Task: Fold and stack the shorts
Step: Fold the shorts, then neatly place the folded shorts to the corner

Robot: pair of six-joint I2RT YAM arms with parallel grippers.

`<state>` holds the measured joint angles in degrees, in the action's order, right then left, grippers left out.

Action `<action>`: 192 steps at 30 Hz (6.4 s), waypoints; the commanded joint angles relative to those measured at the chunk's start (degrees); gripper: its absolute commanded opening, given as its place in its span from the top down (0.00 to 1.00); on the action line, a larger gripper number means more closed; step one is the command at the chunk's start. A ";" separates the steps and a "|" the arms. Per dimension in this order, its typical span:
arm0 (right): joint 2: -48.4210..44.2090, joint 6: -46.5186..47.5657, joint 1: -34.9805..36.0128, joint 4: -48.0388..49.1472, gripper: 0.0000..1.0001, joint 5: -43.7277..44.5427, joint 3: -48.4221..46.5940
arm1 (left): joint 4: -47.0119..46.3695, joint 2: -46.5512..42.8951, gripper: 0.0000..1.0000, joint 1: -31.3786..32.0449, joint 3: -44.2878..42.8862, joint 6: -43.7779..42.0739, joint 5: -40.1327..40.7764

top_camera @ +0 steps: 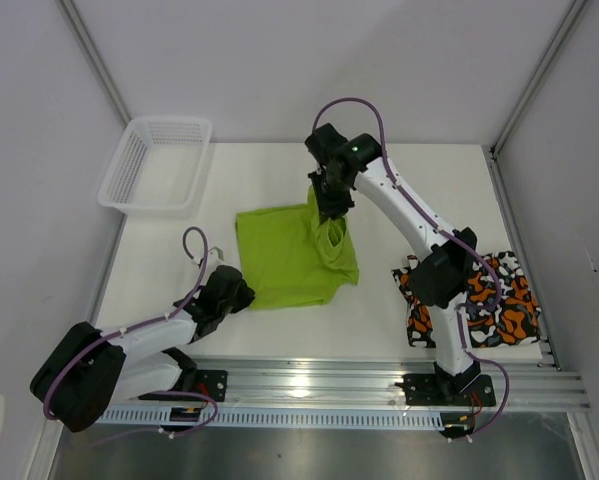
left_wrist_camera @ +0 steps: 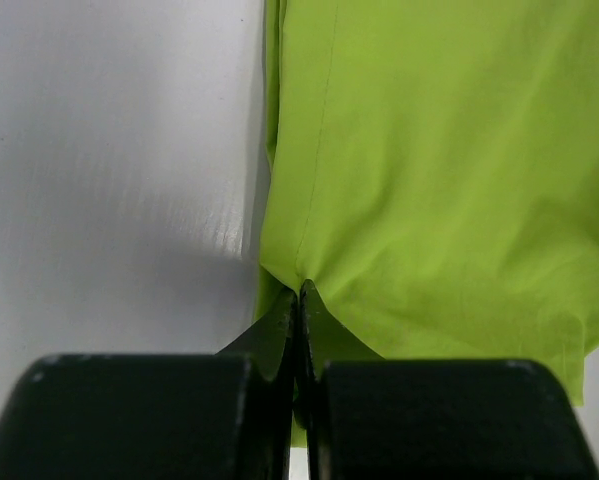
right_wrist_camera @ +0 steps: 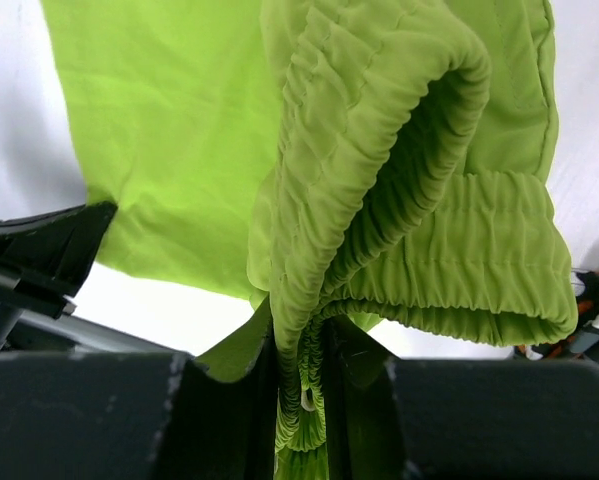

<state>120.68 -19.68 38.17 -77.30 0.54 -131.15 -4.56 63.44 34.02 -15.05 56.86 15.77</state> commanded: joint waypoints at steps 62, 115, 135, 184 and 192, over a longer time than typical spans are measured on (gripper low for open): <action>16.61 -3.44 12.45 9.36 0.90 7.18 0.81 | 16.06 -16.23 0.96 -1.23 0.99 -3.07 0.58; -19.94 -3.34 18.45 41.14 0.31 11.53 40.51 | -6.34 19.36 0.56 -8.88 -16.15 -7.99 -16.65; -23.40 -9.67 0.76 79.45 0.88 -27.95 64.53 | 3.14 2.48 0.57 -10.11 -16.94 -9.05 -15.86; 5.70 0.88 -20.77 60.50 0.41 -20.75 39.04 | 1.30 17.15 0.58 9.05 -22.39 -4.83 -8.65; -3.94 -10.54 -26.04 76.30 1.00 -24.63 57.99 | 0.60 20.76 0.59 1.59 -21.51 -8.33 -10.50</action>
<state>123.04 -24.69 14.87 -7.49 -23.44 -82.35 -3.46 83.05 40.25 -36.03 50.83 5.15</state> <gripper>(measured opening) 0.022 0.414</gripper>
